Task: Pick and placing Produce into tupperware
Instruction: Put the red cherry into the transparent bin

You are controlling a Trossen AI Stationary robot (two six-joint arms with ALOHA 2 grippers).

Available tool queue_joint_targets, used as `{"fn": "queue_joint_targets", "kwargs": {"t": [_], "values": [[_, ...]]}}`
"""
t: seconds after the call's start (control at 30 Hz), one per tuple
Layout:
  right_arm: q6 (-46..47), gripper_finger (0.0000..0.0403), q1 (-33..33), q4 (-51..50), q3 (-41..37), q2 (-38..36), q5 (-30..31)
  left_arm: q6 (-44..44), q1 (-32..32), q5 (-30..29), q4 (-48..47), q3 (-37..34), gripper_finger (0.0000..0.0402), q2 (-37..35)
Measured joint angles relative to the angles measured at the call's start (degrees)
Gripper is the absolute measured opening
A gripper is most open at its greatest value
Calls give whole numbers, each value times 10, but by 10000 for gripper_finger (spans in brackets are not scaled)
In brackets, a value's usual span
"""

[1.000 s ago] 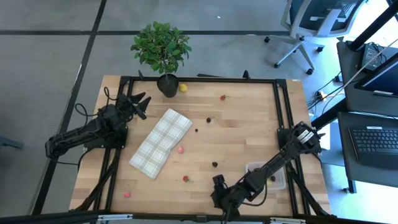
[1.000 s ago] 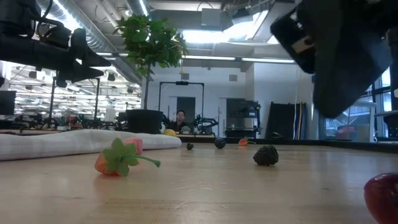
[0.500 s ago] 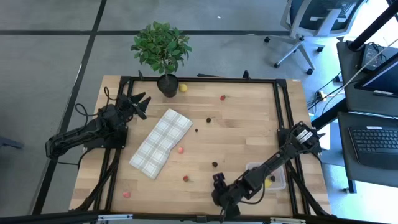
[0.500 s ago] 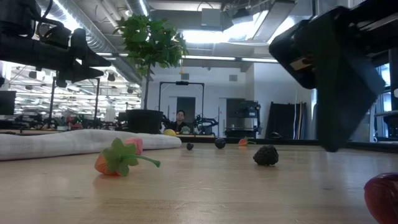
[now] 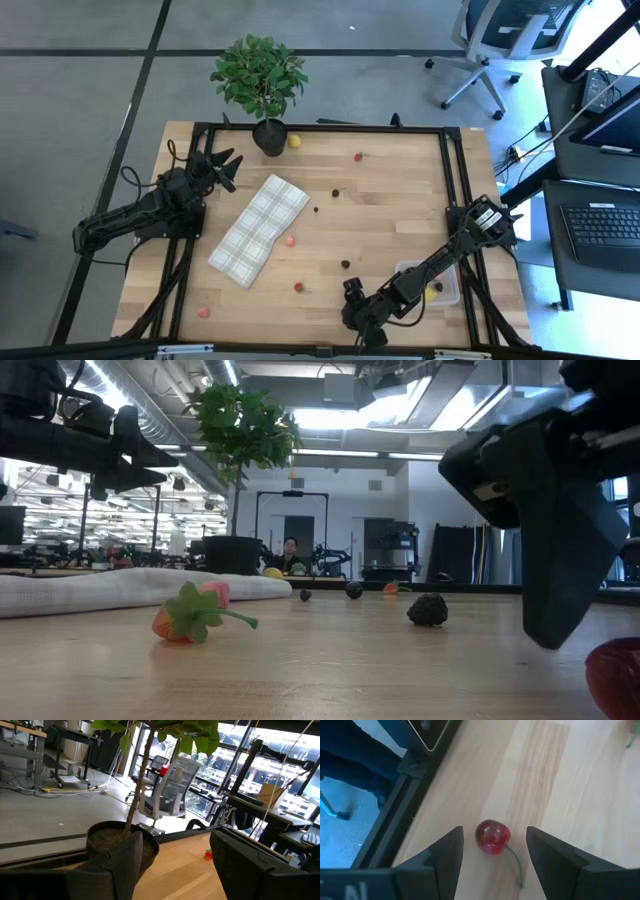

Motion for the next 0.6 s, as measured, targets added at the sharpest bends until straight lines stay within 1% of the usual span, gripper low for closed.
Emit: {"fn": "queue_joint_targets", "kwargs": {"t": [0.23, 0.33, 0.43, 0.6], "values": [[0, 218, -1, 45, -1, 21, 0, 0, 0, 0, 0, 0, 225, 0], [3, 212, -2, 49, -1, 25, 0, 0, 0, 0, 0, 0, 225, 0], [10, 194, -2, 47, -1, 24, 0, 0, 0, 0, 0, 0, 225, 0], [18, 149, -2, 37, -1, 24, 0, 0, 0, 0, 0, 0, 225, 0]]}}
